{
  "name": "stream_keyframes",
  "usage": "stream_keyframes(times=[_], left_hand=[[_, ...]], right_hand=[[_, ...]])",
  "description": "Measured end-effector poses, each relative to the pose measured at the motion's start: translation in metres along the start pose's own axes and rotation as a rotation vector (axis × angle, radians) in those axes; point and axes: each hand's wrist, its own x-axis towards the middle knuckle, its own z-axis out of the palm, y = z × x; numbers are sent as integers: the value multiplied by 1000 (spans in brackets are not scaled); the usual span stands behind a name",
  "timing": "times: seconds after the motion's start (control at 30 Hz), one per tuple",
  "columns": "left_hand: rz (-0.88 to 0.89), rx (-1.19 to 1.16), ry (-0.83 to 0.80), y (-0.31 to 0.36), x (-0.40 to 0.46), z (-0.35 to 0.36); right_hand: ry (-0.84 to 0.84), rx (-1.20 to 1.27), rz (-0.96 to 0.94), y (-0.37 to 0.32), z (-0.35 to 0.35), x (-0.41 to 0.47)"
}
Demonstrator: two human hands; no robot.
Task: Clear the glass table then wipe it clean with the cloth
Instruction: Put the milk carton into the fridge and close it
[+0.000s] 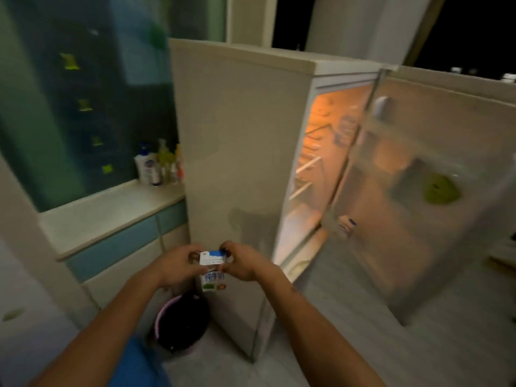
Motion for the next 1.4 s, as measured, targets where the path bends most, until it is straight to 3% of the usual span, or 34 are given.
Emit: stream_keyframes(times=[0.37,0.8,1.0,1.3,1.4], left_hand=[[298,33,-221,153,73,100],[413,196,-211,303,182,195],[395,249,-184,340,226,216],[445,311,-183,364,301,239],[503,342,-233,369,325,249]], right_hand=[[220,114,353,135,-57,-107],[538,396,424,299,-115,-127],[668,451,442,341,-138,-118],[649,558,641,377,-152,-88],[756,530,658,387,-150,-79]])
